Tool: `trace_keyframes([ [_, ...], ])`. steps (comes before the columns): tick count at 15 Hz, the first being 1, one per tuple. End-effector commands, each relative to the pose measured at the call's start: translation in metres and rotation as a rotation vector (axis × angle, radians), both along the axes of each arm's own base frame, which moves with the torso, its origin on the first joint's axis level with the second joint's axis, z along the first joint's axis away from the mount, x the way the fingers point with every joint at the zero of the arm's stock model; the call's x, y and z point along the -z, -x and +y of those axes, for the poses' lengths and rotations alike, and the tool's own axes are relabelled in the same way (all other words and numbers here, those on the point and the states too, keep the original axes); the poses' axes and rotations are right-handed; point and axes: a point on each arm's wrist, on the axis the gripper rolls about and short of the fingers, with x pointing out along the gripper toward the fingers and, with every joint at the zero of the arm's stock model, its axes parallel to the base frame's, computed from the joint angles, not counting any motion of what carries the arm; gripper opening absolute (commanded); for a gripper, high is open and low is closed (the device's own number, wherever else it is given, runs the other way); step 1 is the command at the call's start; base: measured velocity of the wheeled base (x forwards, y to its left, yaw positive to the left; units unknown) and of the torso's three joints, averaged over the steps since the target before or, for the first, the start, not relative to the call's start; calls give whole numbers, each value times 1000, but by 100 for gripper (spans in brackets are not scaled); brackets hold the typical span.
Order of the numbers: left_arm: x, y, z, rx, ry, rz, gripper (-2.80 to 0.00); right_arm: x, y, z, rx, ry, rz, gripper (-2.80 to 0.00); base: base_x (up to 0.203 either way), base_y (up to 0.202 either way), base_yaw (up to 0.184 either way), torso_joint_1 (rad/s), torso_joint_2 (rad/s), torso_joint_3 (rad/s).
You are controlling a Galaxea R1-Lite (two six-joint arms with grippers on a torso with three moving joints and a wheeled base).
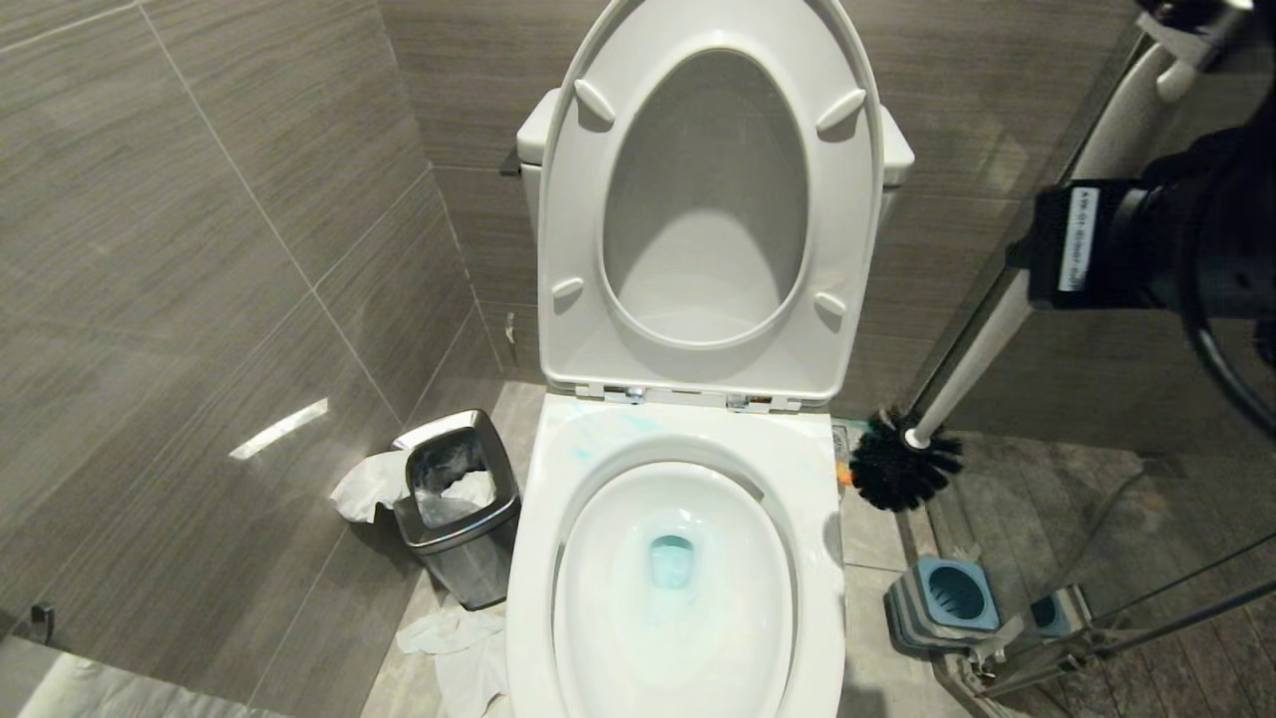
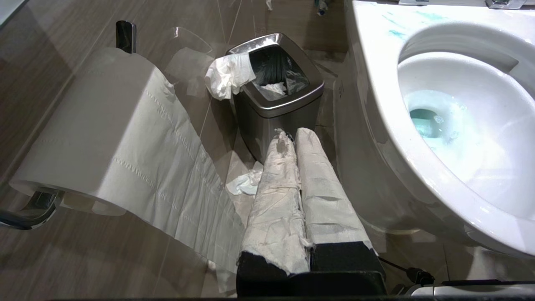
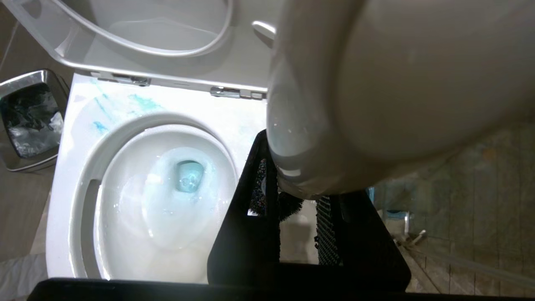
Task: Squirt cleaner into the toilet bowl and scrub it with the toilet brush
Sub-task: Scrub the toilet bowl
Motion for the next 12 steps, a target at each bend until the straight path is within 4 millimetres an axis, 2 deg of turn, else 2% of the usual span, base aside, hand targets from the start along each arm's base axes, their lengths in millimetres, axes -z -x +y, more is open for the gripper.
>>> trace_keyframes([
  [1, 0, 0, 0, 0, 0, 1, -280, 11, -28, 35, -15, 25, 35, -280, 0, 0, 0, 0, 0, 0],
  [3, 0, 0, 0, -1, 0, 0, -280, 15, -36, 53, -61, 2, 54, -280, 0, 0, 0, 0, 0, 0],
  [6, 0, 0, 0, 0, 0, 1, -280, 25, -47, 69, -119, -45, 100, -280, 0, 0, 0, 0, 0, 0],
  [8, 0, 0, 0, 0, 0, 1, -280, 30, -61, 84, -139, -58, 110, -280, 0, 0, 0, 0, 0, 0],
  [12, 0, 0, 0, -1, 0, 0, -280, 60, -88, 110, -145, -57, 169, -280, 0, 0, 0, 0, 0, 0],
])
